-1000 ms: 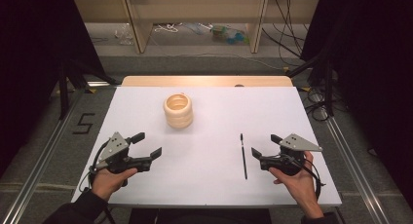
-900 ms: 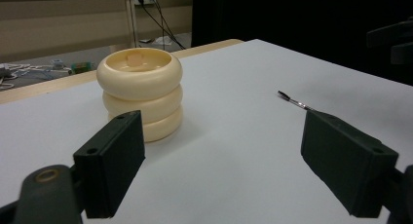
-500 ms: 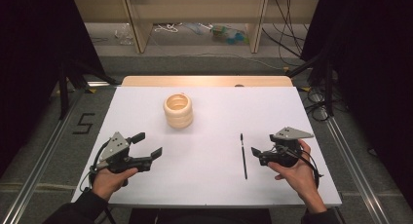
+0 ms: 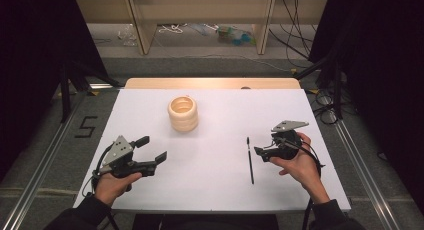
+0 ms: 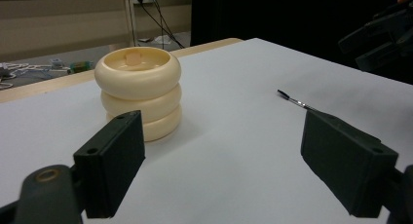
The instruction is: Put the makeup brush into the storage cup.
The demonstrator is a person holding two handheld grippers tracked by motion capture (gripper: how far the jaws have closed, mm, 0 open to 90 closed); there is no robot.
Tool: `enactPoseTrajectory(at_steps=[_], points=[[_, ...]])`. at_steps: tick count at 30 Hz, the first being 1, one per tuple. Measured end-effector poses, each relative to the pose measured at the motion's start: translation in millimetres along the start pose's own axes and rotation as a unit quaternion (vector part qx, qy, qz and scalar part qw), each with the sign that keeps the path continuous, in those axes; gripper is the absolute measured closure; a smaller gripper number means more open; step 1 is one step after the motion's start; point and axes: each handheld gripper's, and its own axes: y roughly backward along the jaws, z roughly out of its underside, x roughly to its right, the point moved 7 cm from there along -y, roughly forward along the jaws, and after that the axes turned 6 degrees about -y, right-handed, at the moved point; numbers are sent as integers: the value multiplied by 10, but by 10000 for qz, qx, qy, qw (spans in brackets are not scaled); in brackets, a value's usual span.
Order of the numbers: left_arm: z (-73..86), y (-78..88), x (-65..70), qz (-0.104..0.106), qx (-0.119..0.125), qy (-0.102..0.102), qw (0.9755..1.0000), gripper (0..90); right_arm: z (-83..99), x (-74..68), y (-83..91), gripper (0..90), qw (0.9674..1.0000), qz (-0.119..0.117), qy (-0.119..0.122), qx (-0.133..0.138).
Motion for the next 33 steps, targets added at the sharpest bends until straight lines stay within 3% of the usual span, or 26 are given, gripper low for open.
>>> enactPoseTrajectory(at_steps=[11, 13, 18, 19, 20, 24, 27, 33], points=[[5, -10, 8, 23, -18, -8, 10000, 162, -29, -33, -161, 225, 9987, -72, 25, -502], [6, -10, 7, 14, -16, 21, 10000, 162, -45, -27, -200, 226, 9977, -31, 144, -658], [5, -5, 4, 23, -31, -24, 10000, 162, -82, -51, -275, 228, 9970, -74, 124, -758], [5, -5, 4, 23, -31, -24, 10000, 162, -87, -42, -285, 230, 9964, -98, 224, -808], [6, -7, 3, 24, -31, -24, 10000, 162, -72, -64, -284, 230, 9953, -99, 115, -956], [5, -9, 7, 28, -31, -18, 10000, 162, -72, -75, -334, 233, 9933, -104, 152, -1141], [-3, -6, 13, 38, -23, -39, 10000, 162, -77, -76, -380, 239, 9920, -175, 221, -1228], [-2, -7, 18, 49, -20, -31, 10000, 162, -105, -58, -426, 241, 9901, -102, 266, -1377]])
